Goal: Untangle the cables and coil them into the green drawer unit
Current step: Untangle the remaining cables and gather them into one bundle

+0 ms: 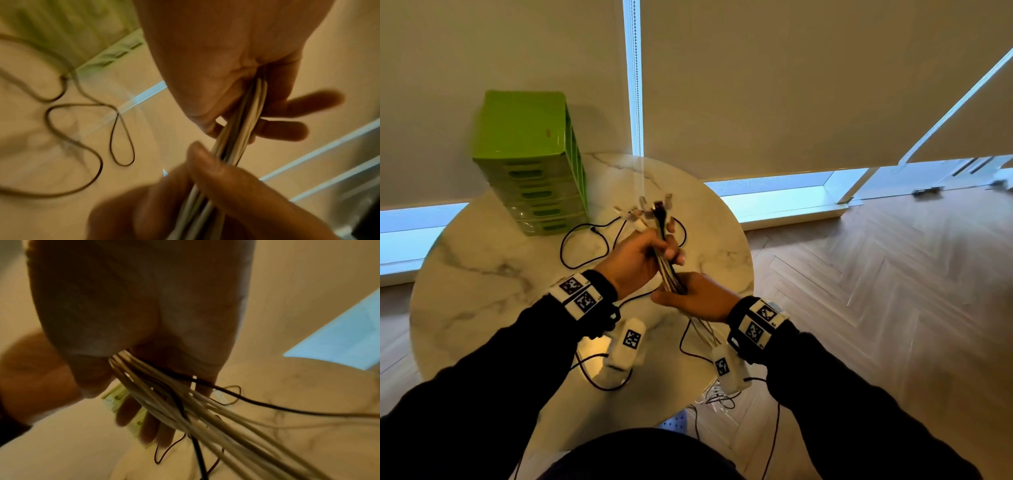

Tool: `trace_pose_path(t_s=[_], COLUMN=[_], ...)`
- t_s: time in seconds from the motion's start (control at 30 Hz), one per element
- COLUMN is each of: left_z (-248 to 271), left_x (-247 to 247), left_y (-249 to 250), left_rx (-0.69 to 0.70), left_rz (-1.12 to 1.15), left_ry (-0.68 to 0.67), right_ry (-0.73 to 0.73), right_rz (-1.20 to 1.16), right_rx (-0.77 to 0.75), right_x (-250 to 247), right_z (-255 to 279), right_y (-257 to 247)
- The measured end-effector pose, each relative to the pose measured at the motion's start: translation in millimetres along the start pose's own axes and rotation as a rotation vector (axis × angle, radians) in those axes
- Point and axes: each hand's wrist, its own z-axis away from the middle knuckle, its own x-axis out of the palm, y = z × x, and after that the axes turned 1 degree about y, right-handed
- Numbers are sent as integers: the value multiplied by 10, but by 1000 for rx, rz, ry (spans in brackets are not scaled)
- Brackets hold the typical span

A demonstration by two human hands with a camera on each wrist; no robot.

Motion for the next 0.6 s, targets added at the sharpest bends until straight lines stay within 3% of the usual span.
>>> trace_pose_path(t_s=[0.1,0.17,0.27,0.33,0.43,0.53,0.6], left_z=[43,63,62,23,-27,-45,-58], left_x=[101,145,234,326,444,477,482], left_y=[108,147,154,159,161,185,217], left_rx=[2,3,-29,-58,-125,-183,-202], left_rz=[-367,-510,-482,-330,-155,-124,-133], left_ry=[-153,-173,-136,-108,-97,-143,-163], right_ry=[-66,-24,159,173,-95,-380,-429], right_rz=[-80,-123,-201,-250,-284,-153,10], right_rx=[105,132,46,48,103,218,336], right_x=[-41,-99,-150,-156,-138,-117,-139], right_z=[-61,-59,-23,11,88,216,315], right_y=[62,56,57,122,330,683,997])
